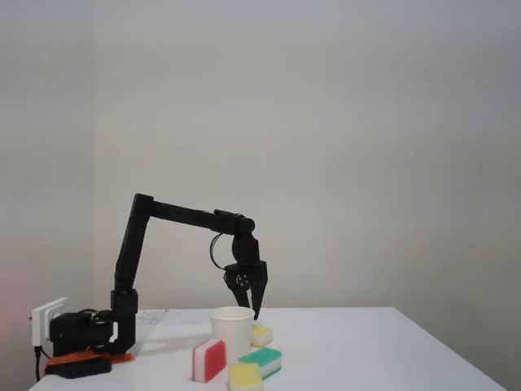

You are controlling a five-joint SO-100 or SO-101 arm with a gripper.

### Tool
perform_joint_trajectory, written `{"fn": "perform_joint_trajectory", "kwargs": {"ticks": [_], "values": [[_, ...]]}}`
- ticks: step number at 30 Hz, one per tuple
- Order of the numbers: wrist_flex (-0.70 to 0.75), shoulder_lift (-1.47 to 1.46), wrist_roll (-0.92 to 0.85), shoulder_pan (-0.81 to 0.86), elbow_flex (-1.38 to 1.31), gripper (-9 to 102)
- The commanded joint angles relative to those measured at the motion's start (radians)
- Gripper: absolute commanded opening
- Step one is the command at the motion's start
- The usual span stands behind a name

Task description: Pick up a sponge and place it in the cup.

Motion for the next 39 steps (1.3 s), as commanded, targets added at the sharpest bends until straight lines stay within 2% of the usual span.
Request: {"fn": "perform_joint_trajectory", "kwargs": {"ticks": [1,10,39], "values": [[0.015,0.064,-0.011,-0.009,-0.017,1],[0.077,0.052,-0.009,-0.008,-0.069,0],[0.129,-0.017,-0.021,-0.005,-0.169,0]]}}
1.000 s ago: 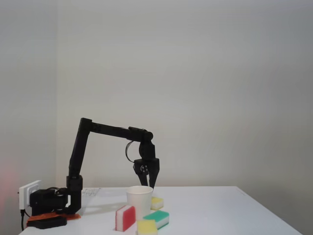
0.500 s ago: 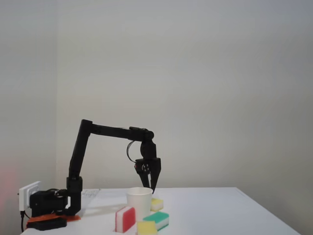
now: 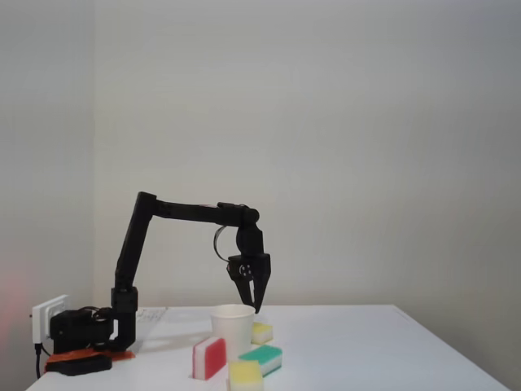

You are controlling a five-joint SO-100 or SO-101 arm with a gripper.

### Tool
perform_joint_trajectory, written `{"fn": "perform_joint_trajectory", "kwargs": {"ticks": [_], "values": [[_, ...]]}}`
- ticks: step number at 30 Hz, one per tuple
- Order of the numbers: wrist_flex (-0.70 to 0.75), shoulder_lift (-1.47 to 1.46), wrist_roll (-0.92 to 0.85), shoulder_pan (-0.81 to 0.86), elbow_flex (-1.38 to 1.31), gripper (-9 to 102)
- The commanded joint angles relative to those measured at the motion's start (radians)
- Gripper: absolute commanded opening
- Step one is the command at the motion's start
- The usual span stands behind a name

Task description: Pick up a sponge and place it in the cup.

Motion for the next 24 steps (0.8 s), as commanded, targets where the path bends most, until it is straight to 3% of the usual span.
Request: {"fn": "perform_joint_trajectory", "kwargs": {"ticks": [1,24], "values": [[0.009,0.028,-0.012,-0.012,-0.028,0],[0.012,-0.002,-0.083,0.008,-0.054,3]]}}
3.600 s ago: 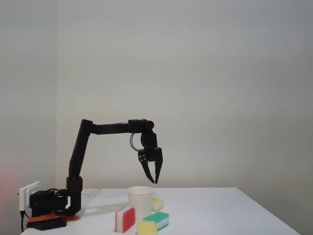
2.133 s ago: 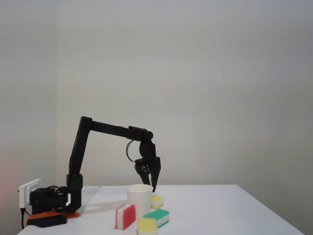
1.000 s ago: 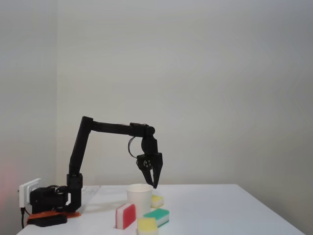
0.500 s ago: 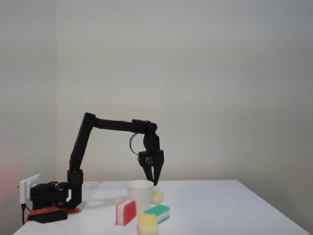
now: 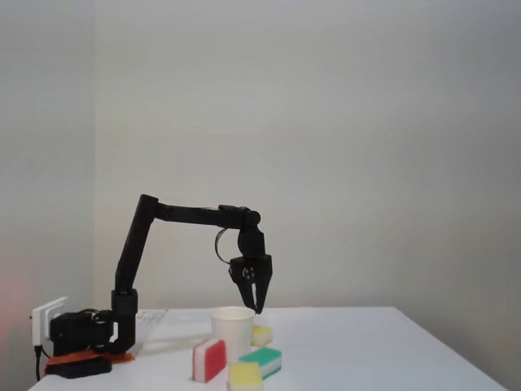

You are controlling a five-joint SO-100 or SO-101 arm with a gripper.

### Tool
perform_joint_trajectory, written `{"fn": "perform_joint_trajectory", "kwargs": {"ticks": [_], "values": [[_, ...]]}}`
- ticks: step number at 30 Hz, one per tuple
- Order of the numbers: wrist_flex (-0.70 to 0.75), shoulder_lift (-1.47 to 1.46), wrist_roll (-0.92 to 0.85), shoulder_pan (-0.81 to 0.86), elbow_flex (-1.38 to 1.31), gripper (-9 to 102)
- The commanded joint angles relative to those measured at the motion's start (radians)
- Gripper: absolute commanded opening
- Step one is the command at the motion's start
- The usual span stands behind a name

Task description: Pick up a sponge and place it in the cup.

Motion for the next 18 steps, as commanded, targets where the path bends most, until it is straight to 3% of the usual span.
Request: {"fn": "perform_joint_trajectory", "kwargs": {"ticks": [1,14,18], "values": [[0.012,0.026,0.009,-0.020,-0.020,3],[-0.003,0.048,0.066,-0.035,0.006,10],[-0.012,0.049,0.066,-0.035,0.011,19]]}}
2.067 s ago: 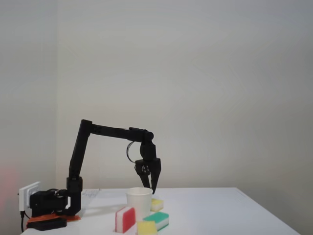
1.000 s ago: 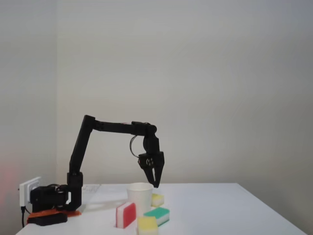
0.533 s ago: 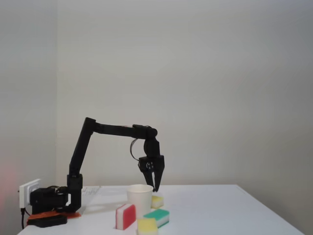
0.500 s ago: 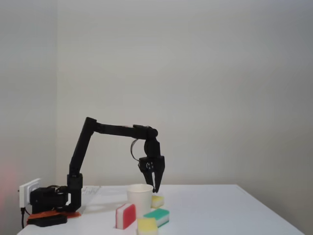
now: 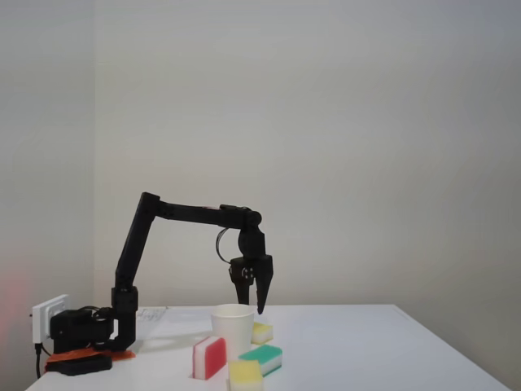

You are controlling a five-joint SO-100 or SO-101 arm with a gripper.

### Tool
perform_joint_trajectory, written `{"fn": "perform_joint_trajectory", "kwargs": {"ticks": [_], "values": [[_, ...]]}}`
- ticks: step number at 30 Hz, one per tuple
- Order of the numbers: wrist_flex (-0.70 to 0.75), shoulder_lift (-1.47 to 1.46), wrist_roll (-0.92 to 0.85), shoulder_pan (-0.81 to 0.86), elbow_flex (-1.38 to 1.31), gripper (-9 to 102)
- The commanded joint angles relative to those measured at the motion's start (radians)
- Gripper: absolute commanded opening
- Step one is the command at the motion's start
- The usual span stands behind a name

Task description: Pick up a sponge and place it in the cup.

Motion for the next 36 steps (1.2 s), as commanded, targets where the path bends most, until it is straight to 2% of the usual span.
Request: {"fn": "perform_joint_trajectory", "kwargs": {"ticks": [1,6,12,17,22,36], "values": [[0.002,0.055,-0.014,-0.017,0.000,20],[-0.021,0.061,0.034,-0.026,0.023,25],[-0.117,0.089,0.080,-0.032,0.095,32],[-0.210,0.098,0.181,-0.051,0.147,32],[-0.281,0.084,0.210,-0.051,0.172,31],[-0.313,0.054,0.268,-0.066,0.189,31]]}}
